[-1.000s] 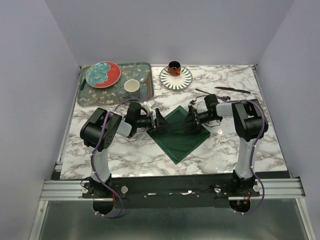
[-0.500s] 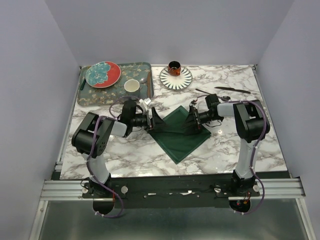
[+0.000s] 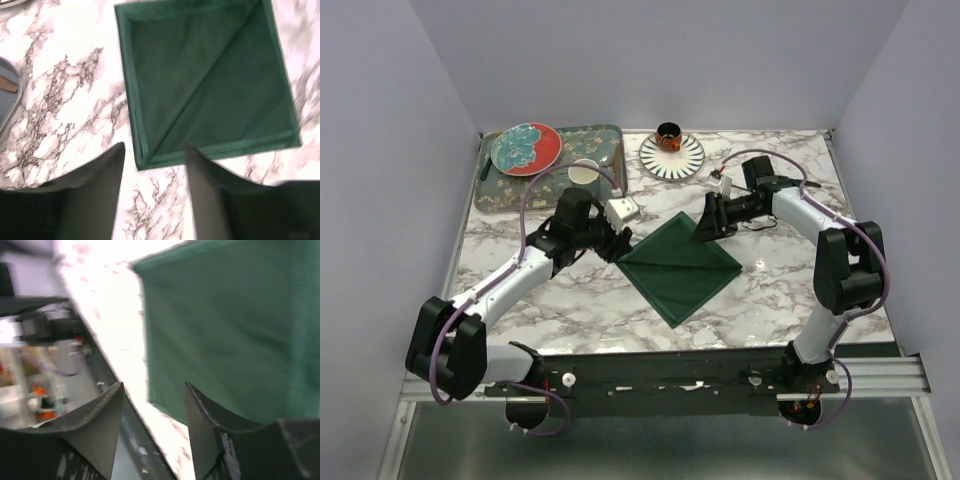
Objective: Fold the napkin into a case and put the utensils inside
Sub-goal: Smooth out the upper triangle-folded napkin at the center of the board, then pick up the upper triangle-folded napkin from the center of the board.
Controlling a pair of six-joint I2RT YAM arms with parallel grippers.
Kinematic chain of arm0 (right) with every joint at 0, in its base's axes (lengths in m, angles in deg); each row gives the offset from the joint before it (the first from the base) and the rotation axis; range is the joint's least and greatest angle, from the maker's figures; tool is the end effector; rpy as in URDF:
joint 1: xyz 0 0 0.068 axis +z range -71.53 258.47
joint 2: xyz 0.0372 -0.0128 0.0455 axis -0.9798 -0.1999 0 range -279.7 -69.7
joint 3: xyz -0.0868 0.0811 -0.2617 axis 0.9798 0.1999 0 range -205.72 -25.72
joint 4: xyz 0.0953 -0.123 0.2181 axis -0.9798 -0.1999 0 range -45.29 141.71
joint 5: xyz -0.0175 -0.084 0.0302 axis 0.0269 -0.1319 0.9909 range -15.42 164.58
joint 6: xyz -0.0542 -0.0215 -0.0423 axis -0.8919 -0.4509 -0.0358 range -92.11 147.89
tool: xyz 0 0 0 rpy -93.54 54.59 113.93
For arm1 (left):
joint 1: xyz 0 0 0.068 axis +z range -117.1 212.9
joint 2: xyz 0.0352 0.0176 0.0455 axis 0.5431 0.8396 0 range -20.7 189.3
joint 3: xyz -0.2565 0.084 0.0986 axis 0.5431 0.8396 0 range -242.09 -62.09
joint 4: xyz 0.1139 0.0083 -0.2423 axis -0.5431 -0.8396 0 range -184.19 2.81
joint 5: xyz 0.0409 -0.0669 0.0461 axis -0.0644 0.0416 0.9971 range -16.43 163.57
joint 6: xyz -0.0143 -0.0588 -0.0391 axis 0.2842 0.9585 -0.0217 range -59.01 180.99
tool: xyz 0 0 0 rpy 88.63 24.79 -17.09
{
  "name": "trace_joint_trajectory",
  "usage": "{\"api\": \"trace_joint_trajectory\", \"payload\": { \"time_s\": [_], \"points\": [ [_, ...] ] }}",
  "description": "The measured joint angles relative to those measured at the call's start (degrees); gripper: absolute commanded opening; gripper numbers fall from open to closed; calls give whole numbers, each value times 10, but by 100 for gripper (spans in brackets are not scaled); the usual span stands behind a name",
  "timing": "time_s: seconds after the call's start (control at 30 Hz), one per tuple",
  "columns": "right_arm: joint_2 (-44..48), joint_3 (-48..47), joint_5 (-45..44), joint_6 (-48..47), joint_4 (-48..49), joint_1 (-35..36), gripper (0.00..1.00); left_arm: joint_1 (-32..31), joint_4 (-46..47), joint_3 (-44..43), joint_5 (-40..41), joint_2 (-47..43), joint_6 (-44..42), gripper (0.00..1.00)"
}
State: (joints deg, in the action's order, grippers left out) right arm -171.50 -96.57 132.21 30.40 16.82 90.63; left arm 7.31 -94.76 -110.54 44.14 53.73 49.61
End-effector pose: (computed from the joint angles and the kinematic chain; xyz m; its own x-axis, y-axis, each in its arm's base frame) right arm 0.3484 0.1264 0.2119 -0.9108 -0.1724 -0.3751 -0.4112 0.4585 0.7878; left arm 0.2604 -0.1571 0.2563 -0.3416 0.3541 -0.8706 0.8292 0.5496 -0.1019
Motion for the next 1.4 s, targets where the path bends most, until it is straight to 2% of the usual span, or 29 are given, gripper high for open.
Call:
{"api": "trace_joint_trajectory", "payload": {
  "time_s": [0.03, 0.1, 0.17, 0.37, 0.5, 0.7, 0.9, 1.17, 1.4],
  "points": [
    [-2, -6, -29, -9, -7, 0, 58, -16, -15, 7, 18, -6, -48, 34],
    [-9, -24, -85, -26, -23, 0, 56, -49, -42, 20, 41, -13, -105, 34],
    [-18, -40, -128, -40, -31, 0, 53, -75, -65, 21, 48, -9, -125, 36],
    [-63, -82, -225, -76, -47, 0, 51, -61, -114, -41, 56, 76, -104, 38],
    [-99, -87, -268, -95, -56, 0, 52, -32, -128, -92, 50, 133, -66, 46],
    [-123, -88, -290, -106, -67, 0, 52, 7, -151, -172, 36, 211, -28, 49],
    [-125, -88, -298, -116, -71, 0, 52, 11, -159, -205, 34, 254, -22, 50],
    [-144, -110, -297, -116, -89, 0, 51, 11, -168, -221, 33, 299, -18, 39],
    [-161, -134, -287, -125, -103, 5, 52, 11, -199, -186, 30, 301, -28, 30]
  ]
}}
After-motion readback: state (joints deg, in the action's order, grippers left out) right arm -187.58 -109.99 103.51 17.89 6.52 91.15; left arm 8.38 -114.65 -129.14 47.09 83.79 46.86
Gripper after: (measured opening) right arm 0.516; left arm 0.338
